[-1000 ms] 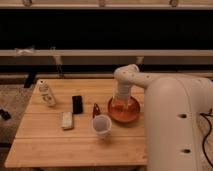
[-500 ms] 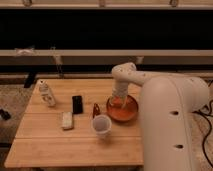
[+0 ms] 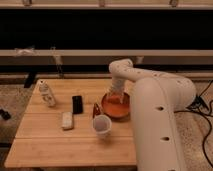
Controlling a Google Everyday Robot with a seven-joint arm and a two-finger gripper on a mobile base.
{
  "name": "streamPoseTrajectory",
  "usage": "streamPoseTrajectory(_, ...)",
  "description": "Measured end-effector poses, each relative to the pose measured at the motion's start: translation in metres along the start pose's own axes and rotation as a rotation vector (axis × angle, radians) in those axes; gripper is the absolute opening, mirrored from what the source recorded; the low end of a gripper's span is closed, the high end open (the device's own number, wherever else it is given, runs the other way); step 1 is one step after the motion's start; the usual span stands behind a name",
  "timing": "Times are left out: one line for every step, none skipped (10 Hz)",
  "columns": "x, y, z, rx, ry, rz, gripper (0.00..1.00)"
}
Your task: Push the ceramic bowl across the table
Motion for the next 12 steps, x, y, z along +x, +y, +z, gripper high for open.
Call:
streamPoseTrajectory(-0.008,0.010,0.000,0.000,-0.003,-0.021,0.65)
streamPoseTrajectory(-0.015,0.019,0.000,-0.001,-0.005,-0.042,0.65)
streamPoseTrajectory(-0.021,0.025,-0.001,-0.001,-0.007,-0.060,0.65)
streamPoseTrajectory(-0.024,0.032,-0.001,-0.001,-0.007,-0.075,0.65)
streamPoseTrajectory(-0.030,0.048,0.000,-0.007,-0.008,-0.108,0.65)
streamPoseTrajectory(-0.031,0.057,0.000,-0.010,-0.008,-0.125,0.65)
streamPoseTrajectory(-0.033,0.070,0.000,-0.014,-0.007,-0.156,0.65)
streamPoseTrajectory(-0.033,0.076,0.000,-0.016,-0.006,-0.173,0.65)
streamPoseTrajectory(-0.031,0.091,0.001,-0.017,0.000,-0.203,0.65)
streamPoseTrajectory(-0.028,0.104,0.002,-0.020,0.001,-0.230,0.65)
streamPoseTrajectory(-0.024,0.119,0.004,-0.021,0.003,-0.261,0.65)
streamPoseTrajectory(-0.019,0.134,0.005,-0.022,0.006,-0.292,0.65)
